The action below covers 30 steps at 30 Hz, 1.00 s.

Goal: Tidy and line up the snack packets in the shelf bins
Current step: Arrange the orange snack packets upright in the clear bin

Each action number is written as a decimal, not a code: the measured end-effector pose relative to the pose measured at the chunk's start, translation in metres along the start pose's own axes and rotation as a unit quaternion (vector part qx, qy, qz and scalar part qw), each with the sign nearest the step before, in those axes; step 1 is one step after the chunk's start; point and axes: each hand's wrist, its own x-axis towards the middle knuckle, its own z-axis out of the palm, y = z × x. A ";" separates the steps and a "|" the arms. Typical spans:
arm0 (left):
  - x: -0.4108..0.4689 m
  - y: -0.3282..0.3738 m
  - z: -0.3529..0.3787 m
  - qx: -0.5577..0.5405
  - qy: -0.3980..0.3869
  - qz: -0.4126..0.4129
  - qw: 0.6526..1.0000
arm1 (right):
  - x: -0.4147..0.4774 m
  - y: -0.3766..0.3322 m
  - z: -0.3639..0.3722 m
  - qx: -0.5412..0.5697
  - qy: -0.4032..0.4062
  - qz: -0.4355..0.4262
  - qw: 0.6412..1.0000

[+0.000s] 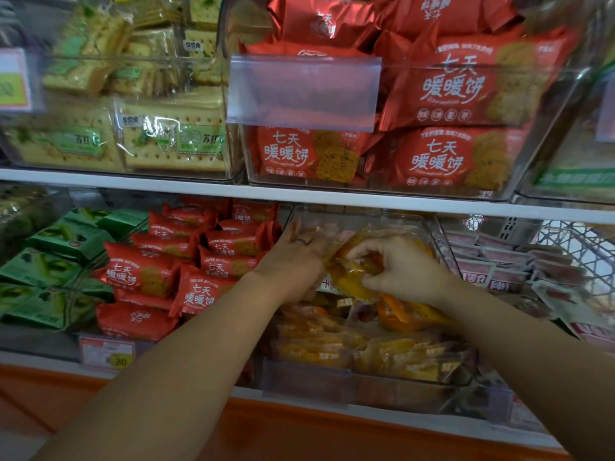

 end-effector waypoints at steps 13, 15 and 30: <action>-0.019 -0.005 -0.017 0.018 0.076 0.033 0.996 | -0.002 -0.002 0.000 0.003 -0.013 0.005 1.000; -0.018 -0.006 -0.019 0.011 0.047 0.026 0.999 | -0.002 -0.002 -0.001 0.003 -0.011 0.005 1.000; 0.006 0.001 -0.002 0.125 0.007 0.063 0.990 | -0.003 0.001 0.001 0.017 0.001 -0.005 1.000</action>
